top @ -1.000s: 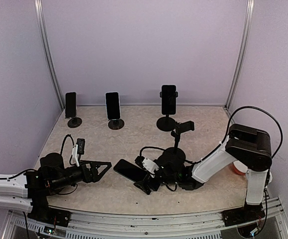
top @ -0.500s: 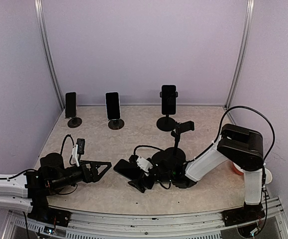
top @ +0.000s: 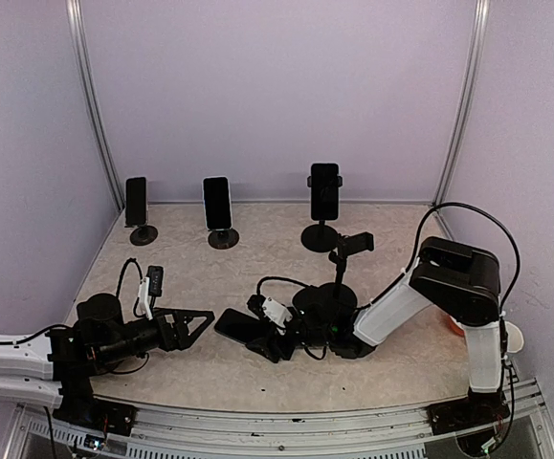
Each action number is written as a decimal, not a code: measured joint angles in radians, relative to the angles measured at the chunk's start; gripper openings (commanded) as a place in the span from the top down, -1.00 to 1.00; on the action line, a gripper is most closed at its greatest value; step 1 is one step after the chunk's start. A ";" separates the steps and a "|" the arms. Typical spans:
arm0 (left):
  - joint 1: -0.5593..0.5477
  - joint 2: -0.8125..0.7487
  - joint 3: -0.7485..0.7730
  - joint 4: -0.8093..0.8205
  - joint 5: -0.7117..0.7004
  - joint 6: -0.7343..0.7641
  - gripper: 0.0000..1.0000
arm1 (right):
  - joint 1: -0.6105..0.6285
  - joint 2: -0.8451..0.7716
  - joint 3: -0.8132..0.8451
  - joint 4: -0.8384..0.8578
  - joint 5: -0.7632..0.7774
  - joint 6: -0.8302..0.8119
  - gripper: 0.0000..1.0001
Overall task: Place the phone on the phone stand
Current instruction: Pick up the phone at the center of the board.
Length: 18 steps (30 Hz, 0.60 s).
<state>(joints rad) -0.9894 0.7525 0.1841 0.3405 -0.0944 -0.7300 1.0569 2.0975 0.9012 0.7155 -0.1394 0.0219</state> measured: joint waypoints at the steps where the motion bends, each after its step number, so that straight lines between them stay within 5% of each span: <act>1: 0.000 -0.001 0.000 0.000 0.000 0.000 -0.97 | 0.000 0.002 0.000 0.005 -0.004 0.004 -0.34; 18: 0.000 -0.006 0.000 0.001 0.000 -0.004 -0.97 | -0.005 -0.034 -0.054 0.021 -0.047 -0.001 -0.11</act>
<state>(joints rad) -0.9894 0.7460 0.1841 0.3412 -0.0940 -0.7341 1.0523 2.0632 0.8474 0.7364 -0.1860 0.0212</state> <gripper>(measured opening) 0.986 0.747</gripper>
